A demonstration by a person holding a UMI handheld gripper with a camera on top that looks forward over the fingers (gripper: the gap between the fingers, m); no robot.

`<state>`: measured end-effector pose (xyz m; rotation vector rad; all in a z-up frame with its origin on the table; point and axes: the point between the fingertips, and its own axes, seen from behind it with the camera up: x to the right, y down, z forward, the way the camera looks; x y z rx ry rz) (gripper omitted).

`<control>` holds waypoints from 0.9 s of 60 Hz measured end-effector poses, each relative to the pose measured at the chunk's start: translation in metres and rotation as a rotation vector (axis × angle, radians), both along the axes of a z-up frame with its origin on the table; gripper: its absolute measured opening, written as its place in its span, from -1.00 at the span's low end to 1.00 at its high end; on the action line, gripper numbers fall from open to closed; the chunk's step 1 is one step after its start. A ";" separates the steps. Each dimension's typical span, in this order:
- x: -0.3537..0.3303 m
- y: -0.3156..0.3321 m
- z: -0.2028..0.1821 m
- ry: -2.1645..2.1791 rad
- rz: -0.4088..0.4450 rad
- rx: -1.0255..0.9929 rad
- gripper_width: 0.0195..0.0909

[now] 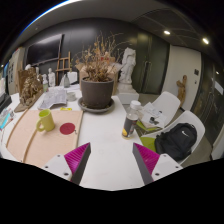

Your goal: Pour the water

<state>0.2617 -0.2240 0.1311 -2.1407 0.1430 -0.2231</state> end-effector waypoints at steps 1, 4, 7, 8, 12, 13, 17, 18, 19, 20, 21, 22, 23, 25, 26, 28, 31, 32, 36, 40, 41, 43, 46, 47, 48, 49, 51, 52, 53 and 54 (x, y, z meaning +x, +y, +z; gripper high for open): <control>0.009 0.005 -0.002 -0.001 0.001 0.009 0.87; 0.032 0.022 -0.007 0.003 0.003 0.041 0.87; 0.053 0.041 -0.015 0.018 0.002 0.060 0.86; 0.059 0.046 -0.018 0.025 0.001 0.064 0.87; 0.078 0.071 -0.029 0.050 0.004 0.082 0.87; 0.082 0.078 -0.032 0.053 0.005 0.086 0.86; 0.095 0.104 -0.038 0.053 0.026 0.120 0.87; 0.098 0.111 -0.039 0.050 0.030 0.131 0.86; 0.101 0.117 -0.042 0.047 0.032 0.136 0.86; 0.104 0.122 -0.045 0.046 0.032 0.137 0.86; 0.107 0.127 -0.049 0.047 0.032 0.135 0.86; 0.109 0.134 -0.052 0.047 0.031 0.133 0.86; 0.110 0.140 -0.055 0.050 0.030 0.134 0.85; 0.113 0.150 -0.061 0.056 0.030 0.137 0.85; 0.115 0.155 -0.064 0.058 0.030 0.138 0.86; 0.120 0.163 -0.071 0.058 0.023 0.136 0.85; 0.123 0.175 -0.082 0.066 0.021 0.128 0.81; 0.124 0.179 -0.085 0.068 0.021 0.127 0.78; 0.124 0.189 -0.091 0.070 0.023 0.135 0.59; 0.124 0.196 -0.093 0.067 0.032 0.148 0.27; 0.124 0.197 -0.094 0.064 0.033 0.151 0.18; 0.124 0.201 -0.095 0.055 0.038 0.156 -0.05; 0.128 0.204 -0.093 0.028 0.034 0.171 -0.33; 0.128 0.204 -0.092 0.024 0.035 0.174 -0.33; 0.128 0.204 -0.092 0.020 0.036 0.176 -0.37; 0.129 0.205 -0.092 0.018 0.035 0.177 -0.38; 0.129 0.205 -0.092 0.018 0.031 0.178 -0.45; 0.130 0.205 -0.092 0.017 0.029 0.177 -0.45; 0.130 0.205 -0.092 0.015 0.030 0.179 -0.50; 0.127 0.203 -0.092 0.010 0.031 0.181 -0.52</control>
